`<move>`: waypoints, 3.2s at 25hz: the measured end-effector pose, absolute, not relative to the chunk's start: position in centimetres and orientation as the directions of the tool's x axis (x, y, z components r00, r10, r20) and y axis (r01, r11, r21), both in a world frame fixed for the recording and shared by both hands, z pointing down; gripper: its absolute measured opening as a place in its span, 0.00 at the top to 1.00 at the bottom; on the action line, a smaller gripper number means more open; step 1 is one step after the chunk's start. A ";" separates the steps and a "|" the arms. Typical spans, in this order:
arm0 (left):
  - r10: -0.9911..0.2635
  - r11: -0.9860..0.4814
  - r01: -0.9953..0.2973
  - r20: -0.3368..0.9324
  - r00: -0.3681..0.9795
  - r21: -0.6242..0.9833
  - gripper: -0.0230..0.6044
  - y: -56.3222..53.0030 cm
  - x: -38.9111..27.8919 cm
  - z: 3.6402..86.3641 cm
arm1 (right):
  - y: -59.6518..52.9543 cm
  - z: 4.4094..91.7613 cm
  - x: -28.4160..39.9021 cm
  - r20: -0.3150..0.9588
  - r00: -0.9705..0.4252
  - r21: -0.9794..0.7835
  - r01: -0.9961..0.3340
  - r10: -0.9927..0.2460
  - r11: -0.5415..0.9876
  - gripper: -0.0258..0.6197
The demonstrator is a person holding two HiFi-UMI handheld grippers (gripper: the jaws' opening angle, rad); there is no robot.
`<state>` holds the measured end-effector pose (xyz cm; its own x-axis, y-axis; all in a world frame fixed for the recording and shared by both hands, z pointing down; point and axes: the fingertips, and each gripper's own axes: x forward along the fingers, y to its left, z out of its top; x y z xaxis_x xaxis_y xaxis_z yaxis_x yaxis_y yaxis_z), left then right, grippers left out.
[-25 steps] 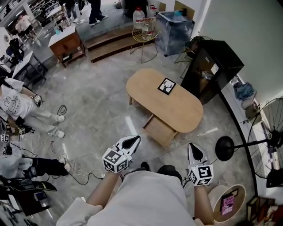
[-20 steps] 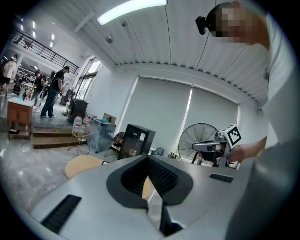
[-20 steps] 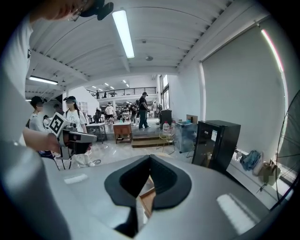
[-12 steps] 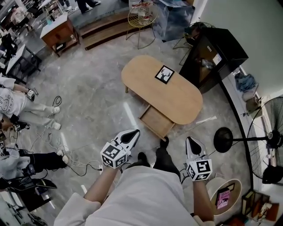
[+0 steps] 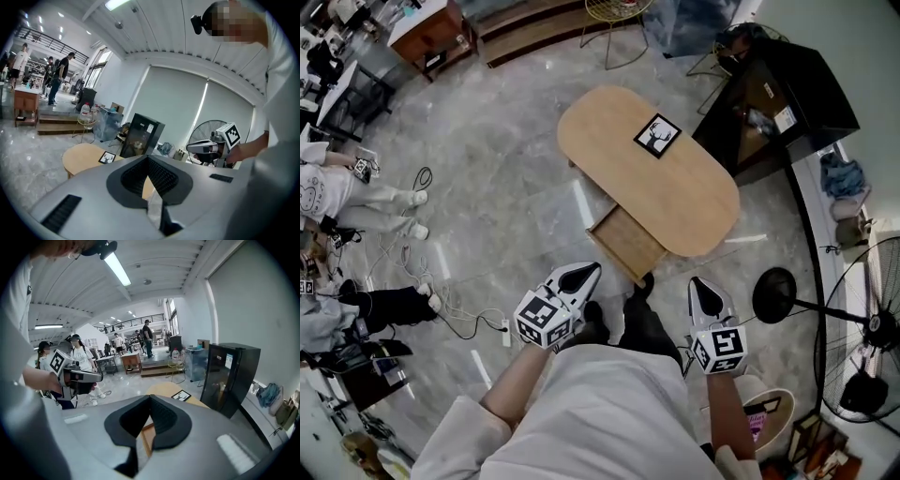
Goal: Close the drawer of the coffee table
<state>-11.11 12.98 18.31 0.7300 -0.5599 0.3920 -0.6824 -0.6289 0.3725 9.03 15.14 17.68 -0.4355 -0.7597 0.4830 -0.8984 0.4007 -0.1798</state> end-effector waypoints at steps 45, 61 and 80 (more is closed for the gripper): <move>-0.494 -0.128 -0.721 0.586 0.642 0.681 0.95 7.6 -11.3 54.2 | 6.2 48.9 3.4 0.717 -0.581 -0.395 -0.794 -0.386 0.462 0.94; -0.384 0.067 -0.682 0.650 0.656 0.728 0.73 10.2 -12.8 70.9 | 7.0 61.4 0.0 0.750 -0.570 -0.457 -0.814 -0.336 0.359 0.94; -0.346 0.366 -0.624 0.723 0.598 0.691 0.45 11.5 -12.2 85.6 | 7.2 70.4 -0.7 0.755 -0.575 -0.509 -0.817 -0.315 0.272 0.94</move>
